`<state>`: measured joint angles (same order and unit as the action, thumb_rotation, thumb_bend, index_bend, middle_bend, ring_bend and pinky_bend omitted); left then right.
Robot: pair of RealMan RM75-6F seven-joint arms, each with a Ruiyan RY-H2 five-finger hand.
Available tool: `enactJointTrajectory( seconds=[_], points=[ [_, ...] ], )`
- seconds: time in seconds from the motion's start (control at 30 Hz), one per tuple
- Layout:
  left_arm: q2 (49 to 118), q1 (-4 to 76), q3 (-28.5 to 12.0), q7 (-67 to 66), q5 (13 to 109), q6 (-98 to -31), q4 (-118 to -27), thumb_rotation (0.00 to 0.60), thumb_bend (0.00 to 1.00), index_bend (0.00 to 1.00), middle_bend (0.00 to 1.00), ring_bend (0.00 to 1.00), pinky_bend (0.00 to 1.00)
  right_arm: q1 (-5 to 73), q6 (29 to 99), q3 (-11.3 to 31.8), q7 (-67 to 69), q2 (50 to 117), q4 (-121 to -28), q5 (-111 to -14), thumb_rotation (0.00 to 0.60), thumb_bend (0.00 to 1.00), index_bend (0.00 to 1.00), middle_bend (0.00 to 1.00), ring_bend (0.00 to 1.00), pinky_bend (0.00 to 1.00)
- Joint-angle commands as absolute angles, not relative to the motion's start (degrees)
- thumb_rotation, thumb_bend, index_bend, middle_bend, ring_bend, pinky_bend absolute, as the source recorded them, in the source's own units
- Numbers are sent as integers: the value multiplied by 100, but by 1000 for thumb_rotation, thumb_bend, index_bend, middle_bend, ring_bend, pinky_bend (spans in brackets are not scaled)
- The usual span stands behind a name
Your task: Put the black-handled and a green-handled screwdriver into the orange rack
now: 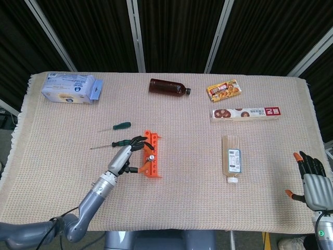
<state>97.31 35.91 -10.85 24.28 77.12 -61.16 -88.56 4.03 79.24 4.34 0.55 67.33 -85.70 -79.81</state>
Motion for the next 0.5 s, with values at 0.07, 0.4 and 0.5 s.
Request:
enactJointTrajectory(
  seconds=[0.07, 0.4, 0.5],
  points=[
    [9712, 3578, -1105, 2309, 7695, -6152, -8881, 562, 363, 599, 288, 58, 0, 409, 7917, 439, 64, 6735, -8562, -7973, 600, 3, 0, 0, 0, 0],
    [9609, 3554, -1037, 1939, 7690, -6143, -9009, 487, 283, 604, 258, 24, 0, 415, 7907, 441, 94, 6749, -8522, -7958, 600, 3, 0, 0, 0, 0],
    [9578, 3533, -1030, 1913, 7671, -6144, -9058, 483, 281, 605, 256, 24, 0, 420, 7898, 441, 103, 6755, -8513, -7955, 600, 3, 0, 0, 0, 0]
  ],
)
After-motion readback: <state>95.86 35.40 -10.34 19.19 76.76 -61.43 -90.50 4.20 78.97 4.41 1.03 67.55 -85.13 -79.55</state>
